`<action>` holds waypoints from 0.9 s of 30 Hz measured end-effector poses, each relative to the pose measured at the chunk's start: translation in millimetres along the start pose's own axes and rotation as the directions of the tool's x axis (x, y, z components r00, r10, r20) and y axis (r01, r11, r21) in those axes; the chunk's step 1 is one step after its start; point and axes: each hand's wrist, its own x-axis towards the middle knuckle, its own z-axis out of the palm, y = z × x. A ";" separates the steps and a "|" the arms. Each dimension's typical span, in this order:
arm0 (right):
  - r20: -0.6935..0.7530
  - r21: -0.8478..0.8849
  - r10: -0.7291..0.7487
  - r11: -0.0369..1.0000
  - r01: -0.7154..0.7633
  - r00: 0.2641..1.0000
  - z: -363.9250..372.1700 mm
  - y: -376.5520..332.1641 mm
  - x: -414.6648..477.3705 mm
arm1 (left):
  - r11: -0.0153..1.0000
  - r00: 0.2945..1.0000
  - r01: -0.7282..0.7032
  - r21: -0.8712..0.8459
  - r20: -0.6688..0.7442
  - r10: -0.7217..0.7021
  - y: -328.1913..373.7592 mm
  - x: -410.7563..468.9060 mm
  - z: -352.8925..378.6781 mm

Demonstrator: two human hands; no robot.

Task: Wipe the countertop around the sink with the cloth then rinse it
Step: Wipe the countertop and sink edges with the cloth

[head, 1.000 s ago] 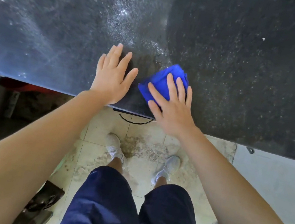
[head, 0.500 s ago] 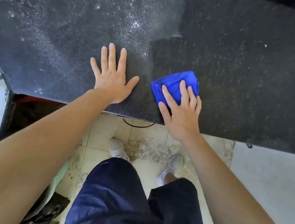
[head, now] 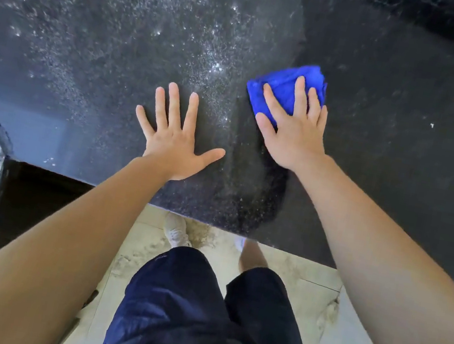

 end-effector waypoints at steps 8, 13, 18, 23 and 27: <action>-0.022 -0.045 -0.164 0.986 0.163 0.986 -70.5 -31.1 172.8 | 0.998 0.998 0.049 0.026 0.027 -0.050 3.4 0.6 -4.2; -0.125 -0.038 -0.229 0.973 0.226 0.965 -56.9 -34.2 160.7 | 0.997 0.997 0.068 0.023 0.040 -0.069 6.2 -0.5 -7.4; -0.177 -0.052 -0.475 0.879 0.474 0.862 -6.1 0.1 54.6 | 0.995 0.994 0.097 0.012 0.042 -0.097 8.8 -0.6 -7.9; -0.083 -0.094 -0.688 0.725 0.682 0.721 -2.9 40.8 43.5 | 0.995 0.995 0.100 0.007 0.026 -0.100 8.6 -2.0 -7.3; -0.062 -0.096 -0.589 0.807 0.583 0.806 -36.9 7.0 120.4 | 0.996 0.995 0.091 0.017 0.029 -0.092 8.1 -0.8 -8.1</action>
